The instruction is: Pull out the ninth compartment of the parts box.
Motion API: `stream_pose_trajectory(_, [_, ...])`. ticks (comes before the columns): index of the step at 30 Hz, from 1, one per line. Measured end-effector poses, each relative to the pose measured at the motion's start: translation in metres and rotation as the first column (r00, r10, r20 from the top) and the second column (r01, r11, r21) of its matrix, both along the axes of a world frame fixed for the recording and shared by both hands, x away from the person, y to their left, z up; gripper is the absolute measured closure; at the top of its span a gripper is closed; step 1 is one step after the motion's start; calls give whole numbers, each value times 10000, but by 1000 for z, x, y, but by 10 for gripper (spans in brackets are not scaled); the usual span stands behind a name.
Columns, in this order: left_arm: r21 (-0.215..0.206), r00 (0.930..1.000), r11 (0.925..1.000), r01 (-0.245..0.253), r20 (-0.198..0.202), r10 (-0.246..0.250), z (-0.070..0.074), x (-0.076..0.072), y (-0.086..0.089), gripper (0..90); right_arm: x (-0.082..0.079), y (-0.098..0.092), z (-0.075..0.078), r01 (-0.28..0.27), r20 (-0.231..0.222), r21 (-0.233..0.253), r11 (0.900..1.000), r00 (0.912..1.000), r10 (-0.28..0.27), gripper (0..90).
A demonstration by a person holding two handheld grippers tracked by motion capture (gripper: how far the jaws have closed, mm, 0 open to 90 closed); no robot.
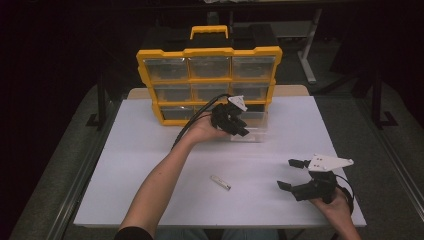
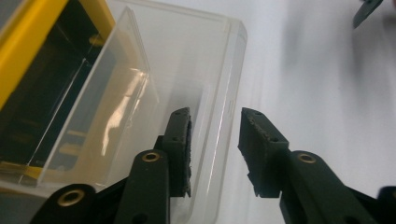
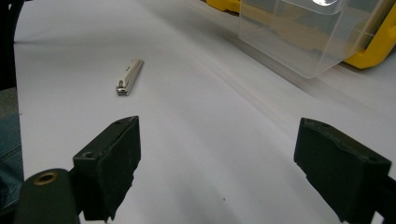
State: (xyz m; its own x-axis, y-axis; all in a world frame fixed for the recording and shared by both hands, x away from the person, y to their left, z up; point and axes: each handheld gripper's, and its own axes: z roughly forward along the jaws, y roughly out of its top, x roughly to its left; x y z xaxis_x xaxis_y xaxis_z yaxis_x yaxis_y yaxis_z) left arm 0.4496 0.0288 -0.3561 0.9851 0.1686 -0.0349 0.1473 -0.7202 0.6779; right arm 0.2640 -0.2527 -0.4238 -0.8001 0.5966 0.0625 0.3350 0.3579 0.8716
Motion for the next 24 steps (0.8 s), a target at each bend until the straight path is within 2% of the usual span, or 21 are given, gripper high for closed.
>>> stream_pose_trajectory(7, [-769, 9999, 9970, -65, -93, 58, 11, -6, 10, 524, 1, 3, -1, 50, -74, -3, 10000, 10000, -50, 138])
stream_pose_trajectory(12, [-1003, 10000, 9949, -38, -75, 30, 17, -9, 18, 479, 3, 4, -2, 118, -158, 5, 9999, 9998, -118, 139])
stream_pose_trajectory(15, [-1242, 9997, 9920, -228, -61, 222, 20, -12, 26, 445, 4, 3, -3, 185, -218, -18, 9998, 9996, -185, 139])
stream_pose_trajectory(24, [-1516, 9984, 9868, -568, -76, 563, 26, -24, 43, 367, 5, 2, -4, 367, -335, 22, 9993, 9988, -366, 138])
